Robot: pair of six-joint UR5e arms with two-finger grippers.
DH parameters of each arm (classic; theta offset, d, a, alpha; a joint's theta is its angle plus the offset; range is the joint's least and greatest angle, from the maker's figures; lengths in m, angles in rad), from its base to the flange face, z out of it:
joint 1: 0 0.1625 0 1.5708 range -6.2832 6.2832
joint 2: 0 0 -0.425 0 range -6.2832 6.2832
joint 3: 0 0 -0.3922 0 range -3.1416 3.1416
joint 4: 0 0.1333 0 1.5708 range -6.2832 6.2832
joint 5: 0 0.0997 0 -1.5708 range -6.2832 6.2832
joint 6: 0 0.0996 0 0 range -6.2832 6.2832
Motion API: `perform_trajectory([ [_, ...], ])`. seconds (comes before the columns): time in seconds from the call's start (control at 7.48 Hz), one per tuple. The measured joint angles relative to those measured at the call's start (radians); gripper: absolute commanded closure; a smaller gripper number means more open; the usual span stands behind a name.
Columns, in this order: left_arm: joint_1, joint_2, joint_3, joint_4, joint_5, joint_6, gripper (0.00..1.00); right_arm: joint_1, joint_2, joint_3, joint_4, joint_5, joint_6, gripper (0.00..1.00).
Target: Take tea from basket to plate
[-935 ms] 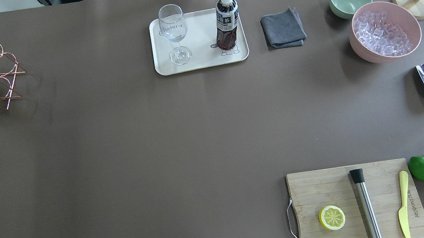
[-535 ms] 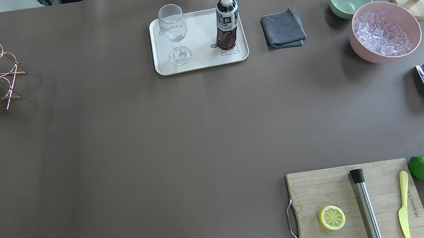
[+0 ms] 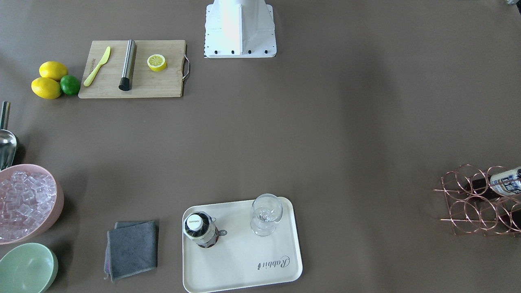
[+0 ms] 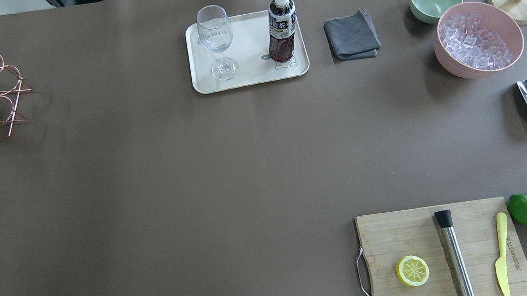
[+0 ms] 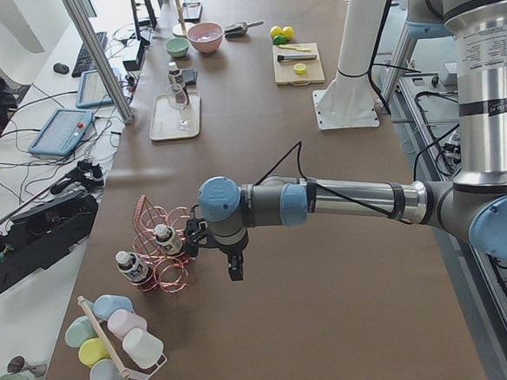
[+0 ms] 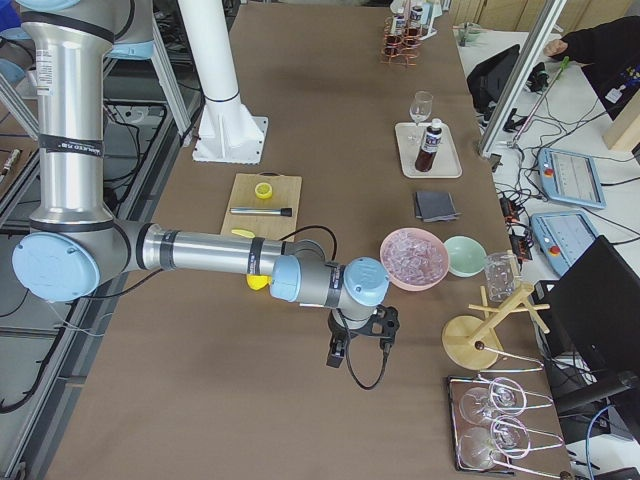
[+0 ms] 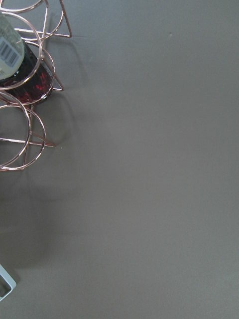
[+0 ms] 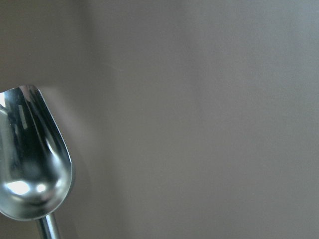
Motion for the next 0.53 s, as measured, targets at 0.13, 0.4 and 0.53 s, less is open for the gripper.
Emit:
perform_trajectory([
  [0.13, 0.001, -0.006, 0.0, 0.002, 0.001, 0.0, 0.02, 0.0, 0.001, -0.001, 0.0, 0.0, 0.001, 0.0],
  [0.4, 0.002, -0.009, 0.003, 0.002, 0.003, 0.001, 0.02, 0.0, 0.001, -0.001, 0.0, 0.0, 0.001, 0.0],
  [0.53, 0.002, -0.01, 0.002, 0.001, 0.004, 0.002, 0.02, 0.0, 0.001, 0.0, 0.0, 0.0, 0.001, 0.0],
])
